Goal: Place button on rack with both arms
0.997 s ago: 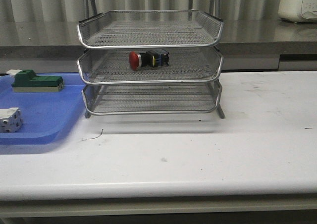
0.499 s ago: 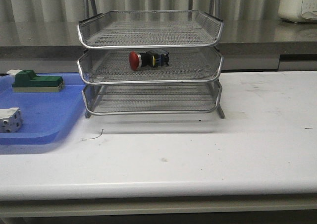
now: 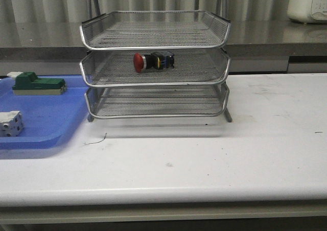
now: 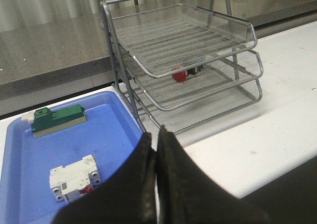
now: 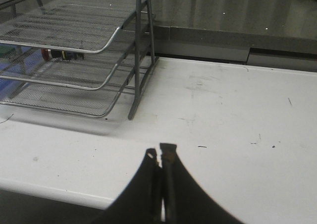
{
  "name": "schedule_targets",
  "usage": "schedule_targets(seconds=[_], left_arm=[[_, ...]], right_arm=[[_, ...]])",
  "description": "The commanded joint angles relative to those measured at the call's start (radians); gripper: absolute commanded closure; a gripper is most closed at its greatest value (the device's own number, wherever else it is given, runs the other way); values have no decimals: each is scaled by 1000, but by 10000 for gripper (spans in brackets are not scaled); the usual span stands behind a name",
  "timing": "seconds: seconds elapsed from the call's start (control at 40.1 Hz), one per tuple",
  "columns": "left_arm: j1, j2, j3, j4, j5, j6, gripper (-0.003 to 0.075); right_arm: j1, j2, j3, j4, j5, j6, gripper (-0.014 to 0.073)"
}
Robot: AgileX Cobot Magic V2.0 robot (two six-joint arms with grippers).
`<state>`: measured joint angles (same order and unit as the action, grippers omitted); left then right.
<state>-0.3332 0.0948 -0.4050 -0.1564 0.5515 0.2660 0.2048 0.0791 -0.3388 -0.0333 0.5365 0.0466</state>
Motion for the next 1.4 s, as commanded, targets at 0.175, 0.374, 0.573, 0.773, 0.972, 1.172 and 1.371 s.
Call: schedule_targets(seconds=[0.175, 0.374, 0.573, 0.773, 0.972, 1.172, 1.371], left_arm=[[4, 10, -25, -16, -83, -9, 739], [4, 6, -4, -3, -139, -9, 739], [93, -94, 148, 119, -312, -186, 739], [231, -123, 297, 116, -361, -194, 739], [295, -123, 418, 114, -427, -194, 739], [295, -123, 422, 114, -439, -194, 739], [295, -123, 422, 114, -439, -194, 739]], right_arm=[[-9, 11, -23, -3, -86, -3, 654], [-9, 11, -23, -3, -86, -3, 654], [-9, 11, -23, -3, -86, -3, 654], [-9, 11, -23, -3, -86, -3, 654], [-9, 11, -23, -3, -86, -3, 654], [-9, 11, -23, -3, -86, -3, 654], [-9, 11, -23, -3, -86, -3, 654]])
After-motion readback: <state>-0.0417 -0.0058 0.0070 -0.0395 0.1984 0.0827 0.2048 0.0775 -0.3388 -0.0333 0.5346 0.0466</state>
